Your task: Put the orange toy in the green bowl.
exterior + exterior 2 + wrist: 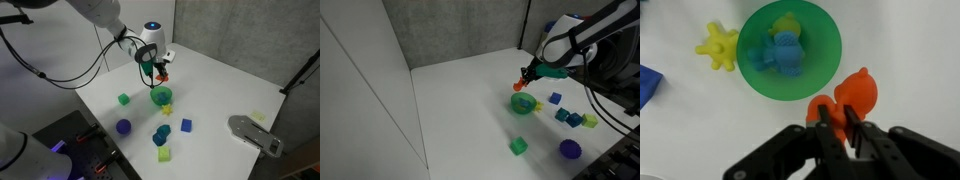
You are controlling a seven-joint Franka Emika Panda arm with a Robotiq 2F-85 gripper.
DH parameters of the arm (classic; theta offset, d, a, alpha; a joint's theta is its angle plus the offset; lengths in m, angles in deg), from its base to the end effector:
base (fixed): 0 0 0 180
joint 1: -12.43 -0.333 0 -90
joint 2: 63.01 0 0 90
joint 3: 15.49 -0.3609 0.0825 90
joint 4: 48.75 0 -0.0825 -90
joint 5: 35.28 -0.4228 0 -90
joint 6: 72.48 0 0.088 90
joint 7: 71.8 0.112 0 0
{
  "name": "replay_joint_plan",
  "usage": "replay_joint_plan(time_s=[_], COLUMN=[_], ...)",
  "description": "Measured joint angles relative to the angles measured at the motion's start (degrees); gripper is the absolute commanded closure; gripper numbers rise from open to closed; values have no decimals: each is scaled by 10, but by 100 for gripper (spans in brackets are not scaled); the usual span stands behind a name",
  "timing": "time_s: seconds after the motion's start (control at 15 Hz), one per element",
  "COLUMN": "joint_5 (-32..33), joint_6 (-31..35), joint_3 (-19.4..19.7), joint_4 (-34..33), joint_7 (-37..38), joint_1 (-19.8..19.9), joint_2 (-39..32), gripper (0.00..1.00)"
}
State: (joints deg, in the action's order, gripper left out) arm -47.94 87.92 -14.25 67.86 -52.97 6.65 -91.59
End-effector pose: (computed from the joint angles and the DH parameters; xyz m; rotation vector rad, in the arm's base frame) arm 0.6663 0.0436 0.2250 -2.9041 0.6552 -0.3610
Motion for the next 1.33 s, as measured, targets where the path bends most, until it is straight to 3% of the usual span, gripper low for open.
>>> replay_joint_plan(time_s=[0.27,0.73,0.8,0.93,1.33], joint_5=[9,9,9,9,8], joint_6=[0,0,0,-1,-8], joint_3=[25,26,26,26,21], joint_4=[-13,-27,-28,-28,-30], joint_7=[15,30,32,35,35], joint_1=[-3,-10,-11,-12,-12], joint_2=[-24,-50,-53,-58,-57], gripper=[93,93,56,54,7])
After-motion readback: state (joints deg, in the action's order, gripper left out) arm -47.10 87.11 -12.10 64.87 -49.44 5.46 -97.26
